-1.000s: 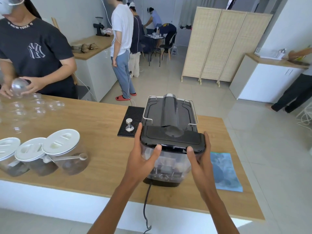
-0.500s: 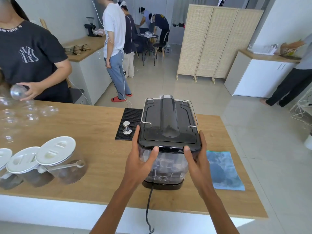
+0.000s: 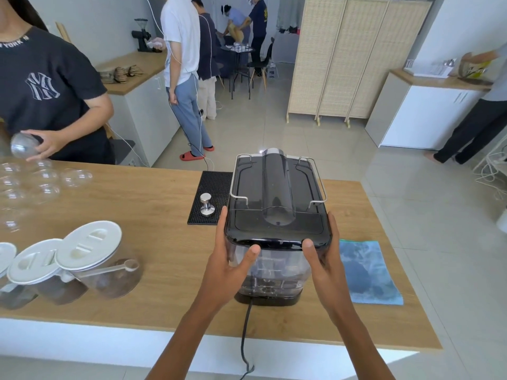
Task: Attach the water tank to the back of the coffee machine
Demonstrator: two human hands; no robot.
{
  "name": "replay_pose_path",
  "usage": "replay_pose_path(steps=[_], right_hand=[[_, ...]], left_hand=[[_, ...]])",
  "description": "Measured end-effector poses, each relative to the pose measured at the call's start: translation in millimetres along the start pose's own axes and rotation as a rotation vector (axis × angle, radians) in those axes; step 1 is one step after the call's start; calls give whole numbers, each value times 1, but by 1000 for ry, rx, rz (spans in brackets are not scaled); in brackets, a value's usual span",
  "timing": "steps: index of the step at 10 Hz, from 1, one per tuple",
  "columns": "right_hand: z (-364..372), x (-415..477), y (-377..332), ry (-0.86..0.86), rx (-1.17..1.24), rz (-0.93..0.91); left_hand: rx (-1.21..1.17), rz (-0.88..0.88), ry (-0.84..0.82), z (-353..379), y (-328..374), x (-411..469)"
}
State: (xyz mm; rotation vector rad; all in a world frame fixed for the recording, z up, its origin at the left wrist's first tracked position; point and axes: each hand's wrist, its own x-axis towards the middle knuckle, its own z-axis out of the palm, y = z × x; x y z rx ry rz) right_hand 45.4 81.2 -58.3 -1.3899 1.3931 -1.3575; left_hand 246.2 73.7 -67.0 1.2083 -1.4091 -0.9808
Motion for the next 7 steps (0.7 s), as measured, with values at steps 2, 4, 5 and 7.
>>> replay_pose_path(steps=[2, 4, 5, 7], right_hand=[[0, 0, 2, 15, 11, 2], [-1, 0, 2, 16, -43, 23], [-5, -3, 11, -5, -120, 13], [-16, -38, 84, -46, -449, 8]], left_hand=[[-30, 18, 0, -2, -3, -1], [-1, -3, 23, -1, -5, 0], [39, -8, 12, -2, -12, -5], [269, -99, -80, -17, -78, -45]])
